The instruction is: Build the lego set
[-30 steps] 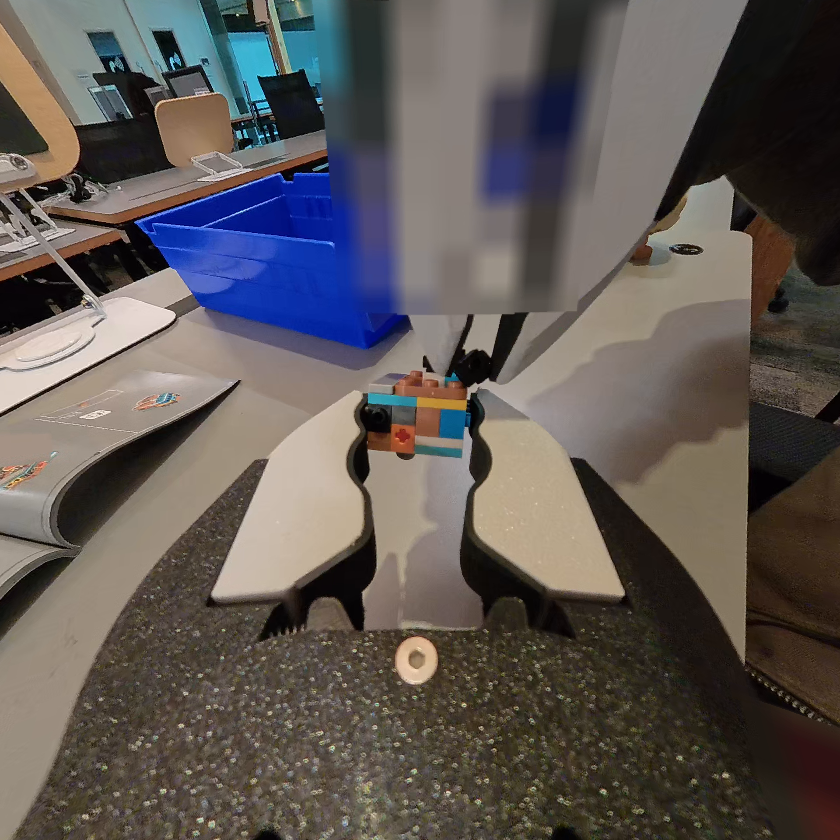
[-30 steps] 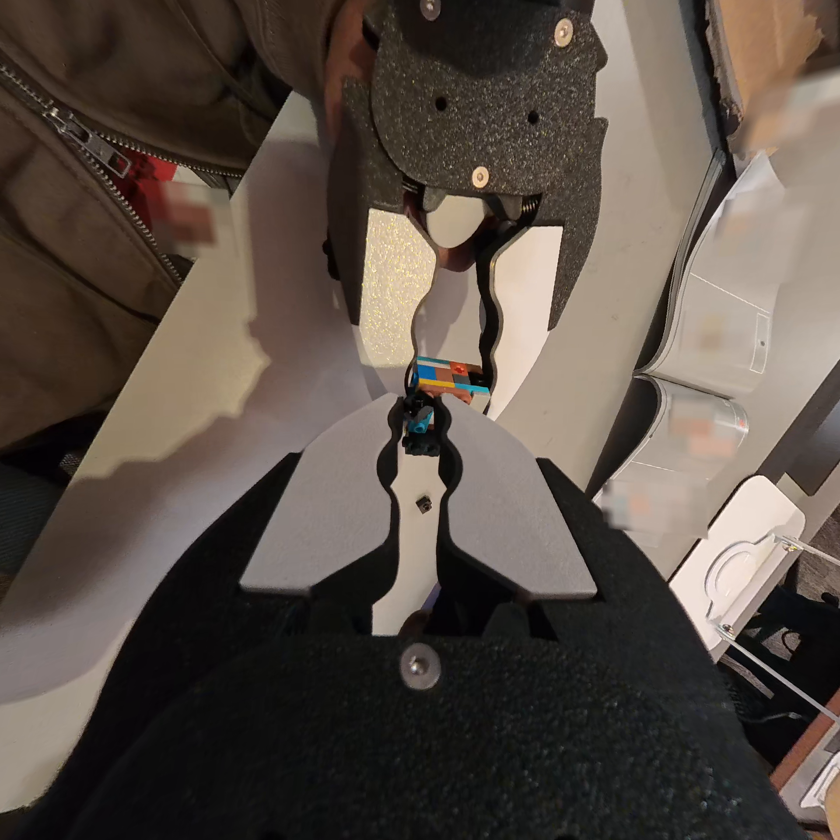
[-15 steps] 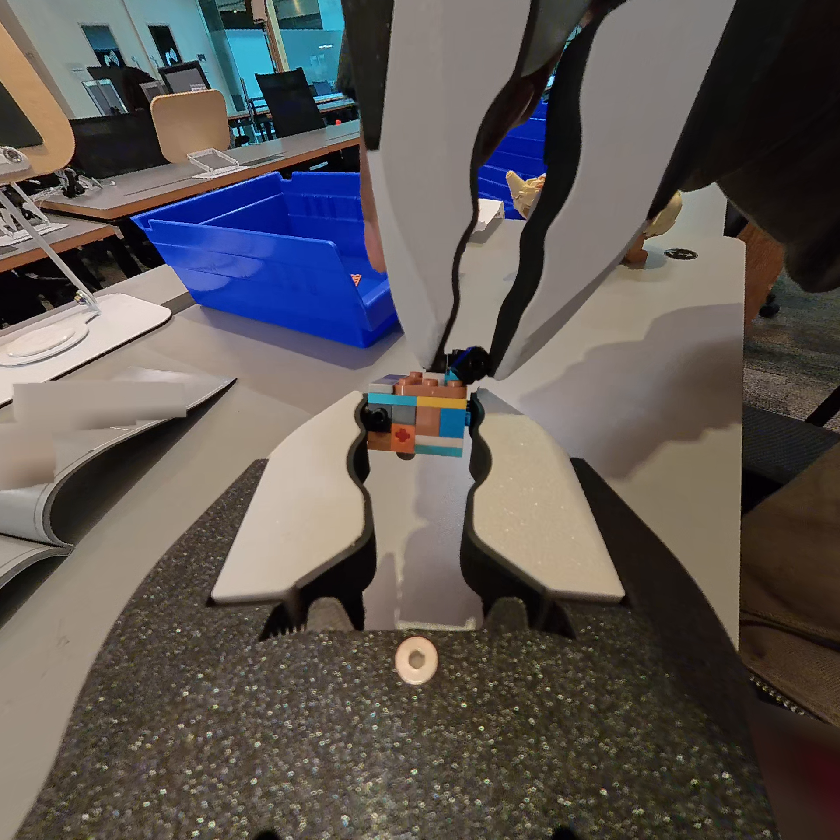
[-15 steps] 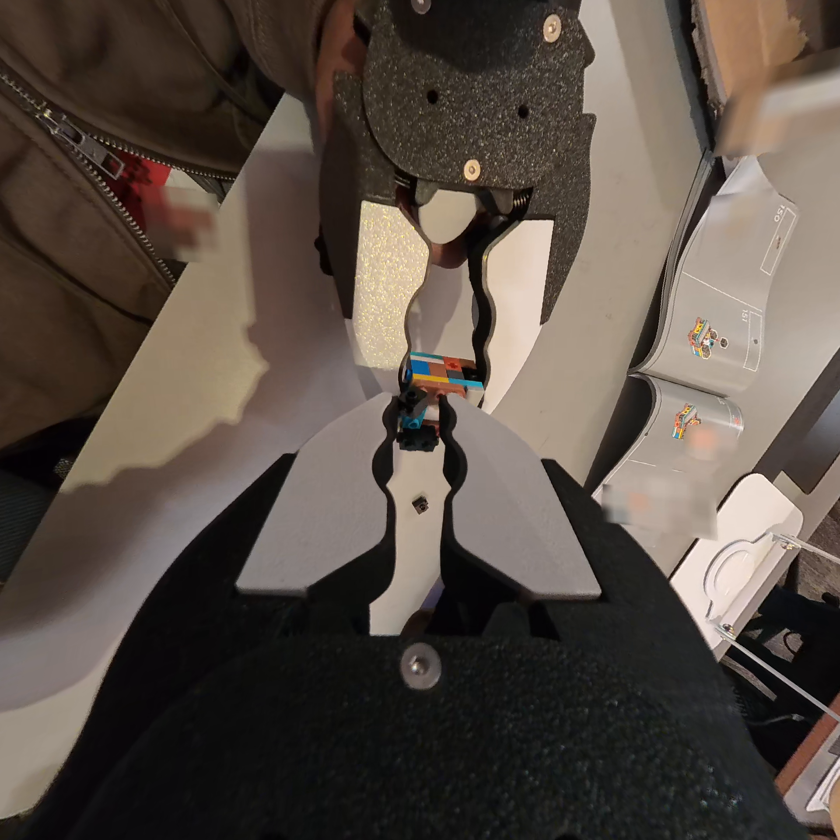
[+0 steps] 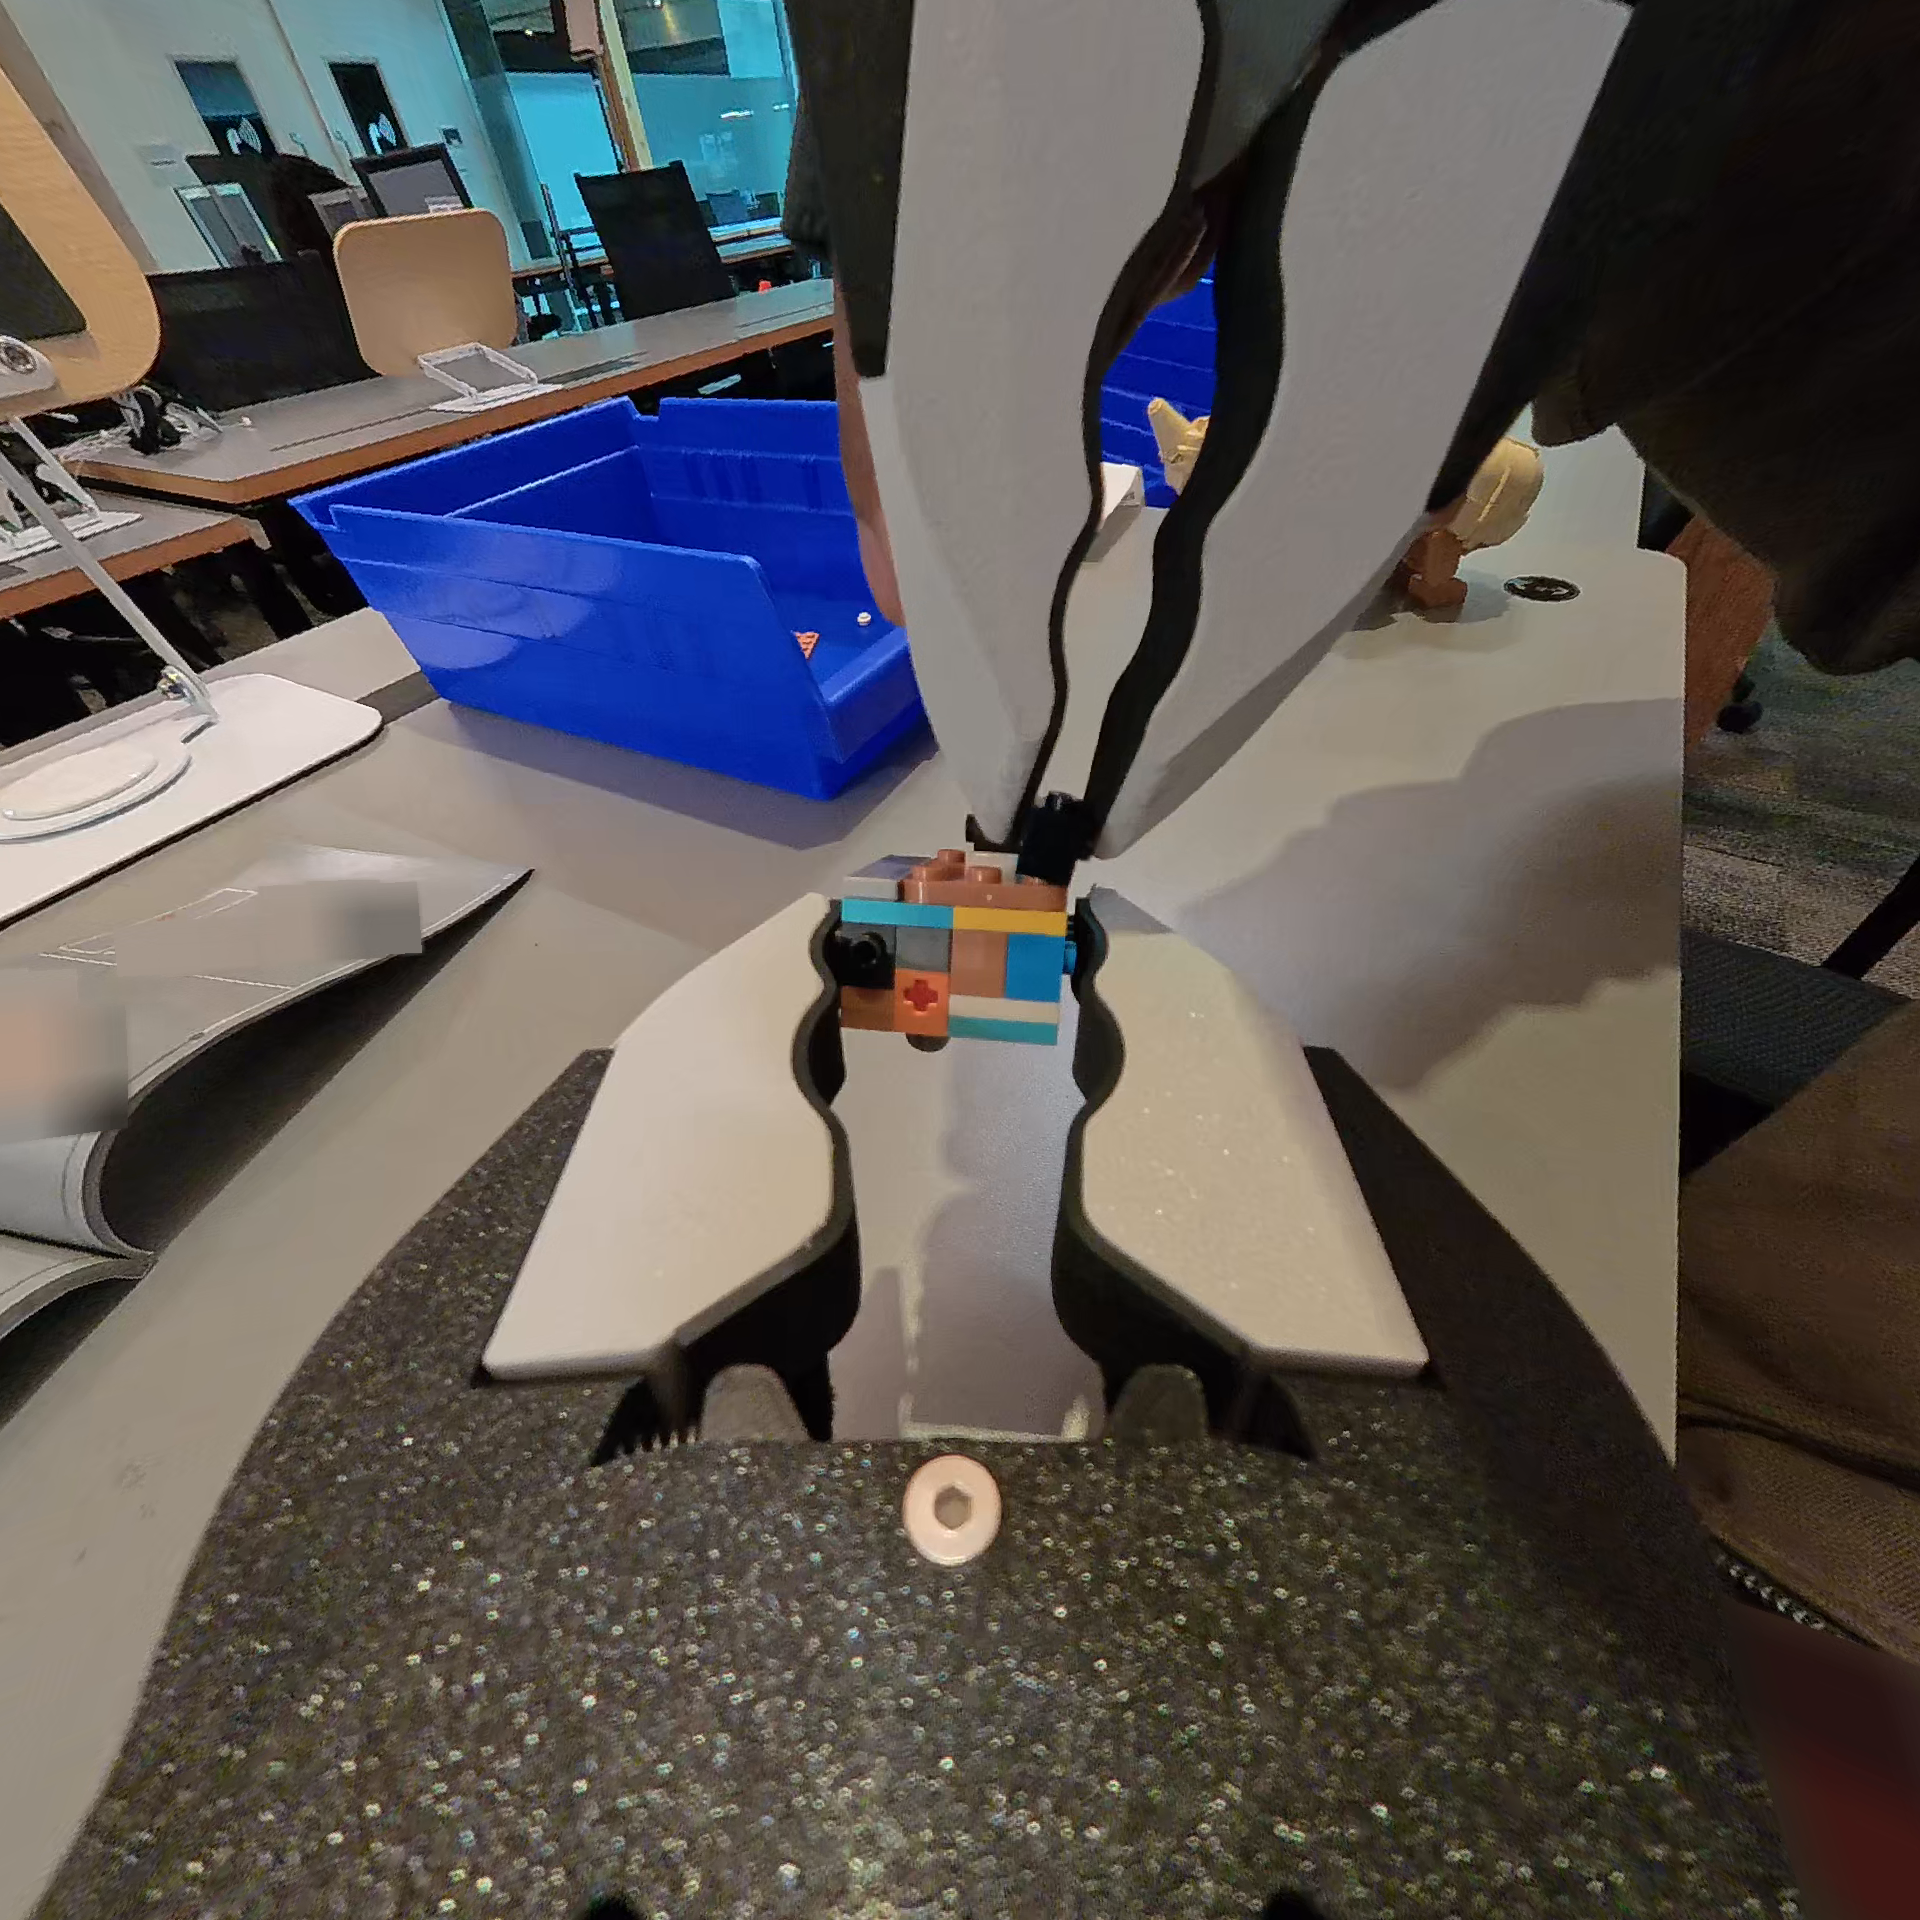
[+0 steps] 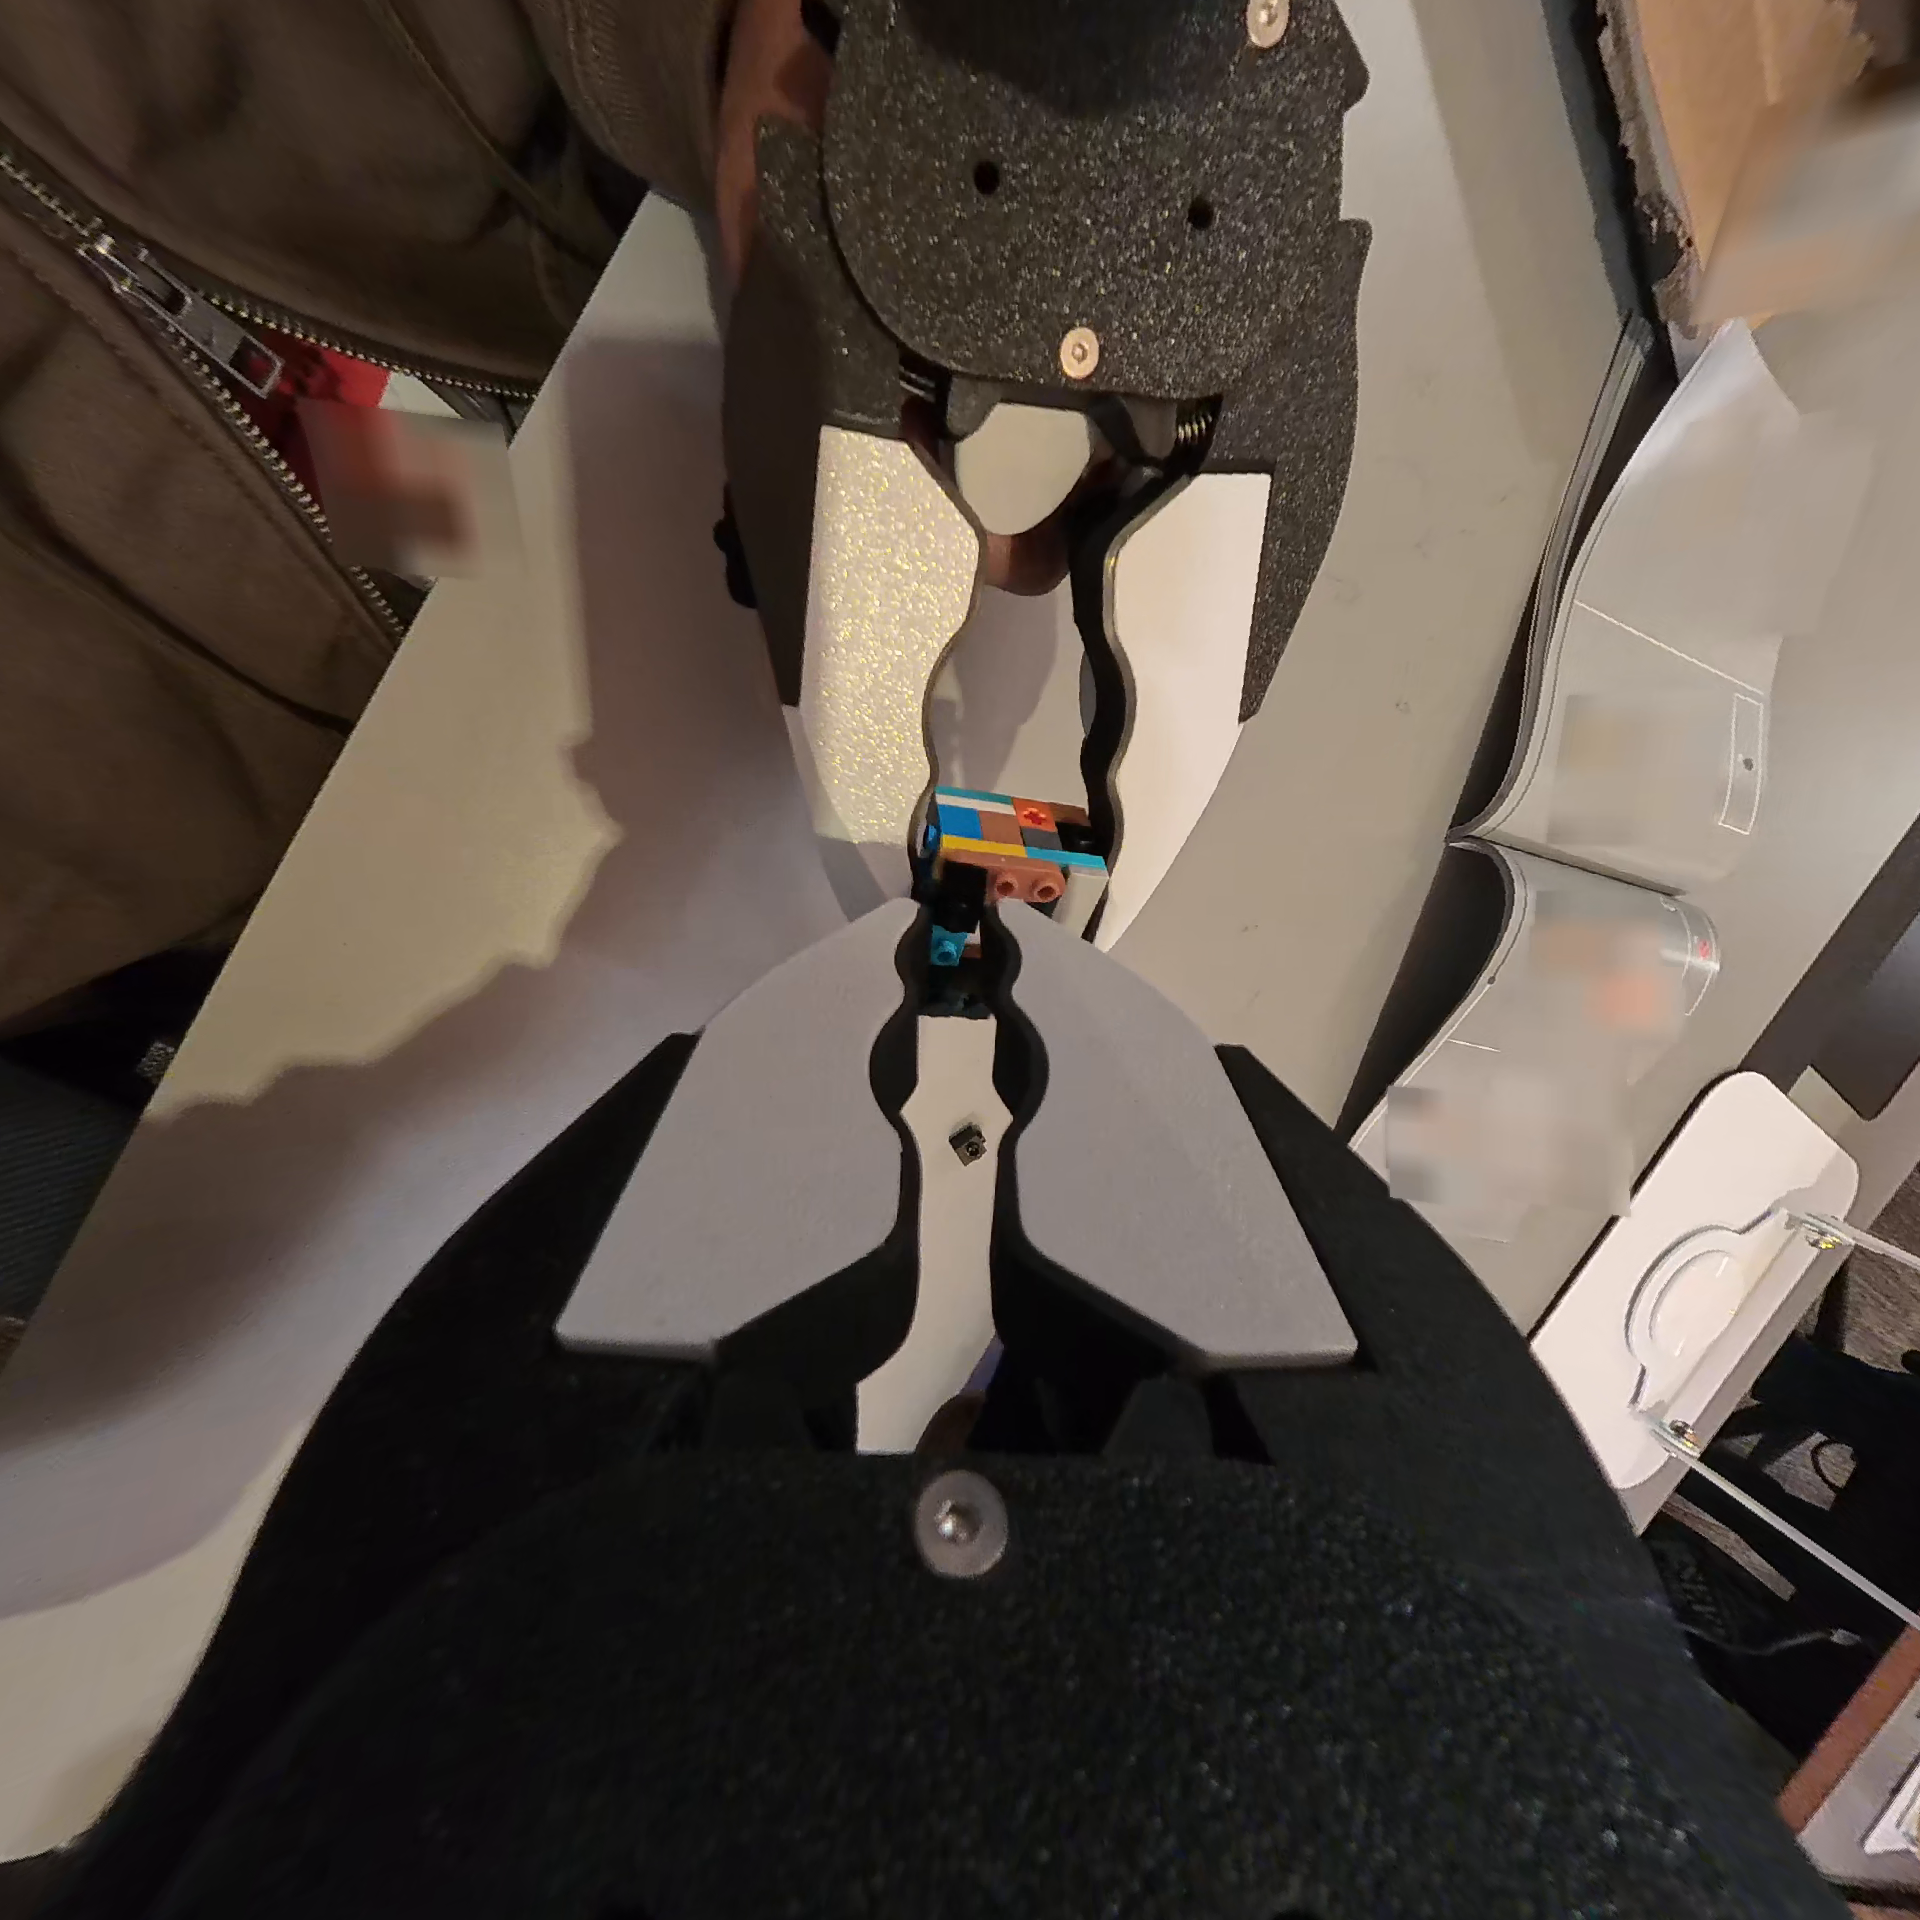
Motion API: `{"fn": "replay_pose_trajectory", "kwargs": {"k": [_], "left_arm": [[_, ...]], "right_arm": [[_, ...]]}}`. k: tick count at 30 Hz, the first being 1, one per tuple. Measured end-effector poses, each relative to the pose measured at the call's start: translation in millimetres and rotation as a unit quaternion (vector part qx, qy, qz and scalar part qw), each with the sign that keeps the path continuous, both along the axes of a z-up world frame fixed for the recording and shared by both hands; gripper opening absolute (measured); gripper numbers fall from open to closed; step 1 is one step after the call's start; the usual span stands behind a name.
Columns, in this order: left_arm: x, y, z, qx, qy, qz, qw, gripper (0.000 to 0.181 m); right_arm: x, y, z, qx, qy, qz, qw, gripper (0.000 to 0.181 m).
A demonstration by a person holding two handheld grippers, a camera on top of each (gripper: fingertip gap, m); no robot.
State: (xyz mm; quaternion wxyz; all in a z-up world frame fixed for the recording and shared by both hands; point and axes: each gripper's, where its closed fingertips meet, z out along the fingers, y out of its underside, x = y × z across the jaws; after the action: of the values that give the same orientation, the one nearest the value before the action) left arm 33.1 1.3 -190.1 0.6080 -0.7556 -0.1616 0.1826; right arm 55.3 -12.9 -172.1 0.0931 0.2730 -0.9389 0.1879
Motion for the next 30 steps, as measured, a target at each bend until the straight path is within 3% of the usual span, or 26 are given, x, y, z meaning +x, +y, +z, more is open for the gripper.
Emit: {"fn": "replay_pose_trajectory", "kwargs": {"k": [30], "left_arm": [[2, -2, 8, 0.038, -0.021, -0.013, 0.999, 0.041]], "right_arm": [[1, 0, 11, -0.032, -0.007, -0.012, 0.999, 0.022]]}}
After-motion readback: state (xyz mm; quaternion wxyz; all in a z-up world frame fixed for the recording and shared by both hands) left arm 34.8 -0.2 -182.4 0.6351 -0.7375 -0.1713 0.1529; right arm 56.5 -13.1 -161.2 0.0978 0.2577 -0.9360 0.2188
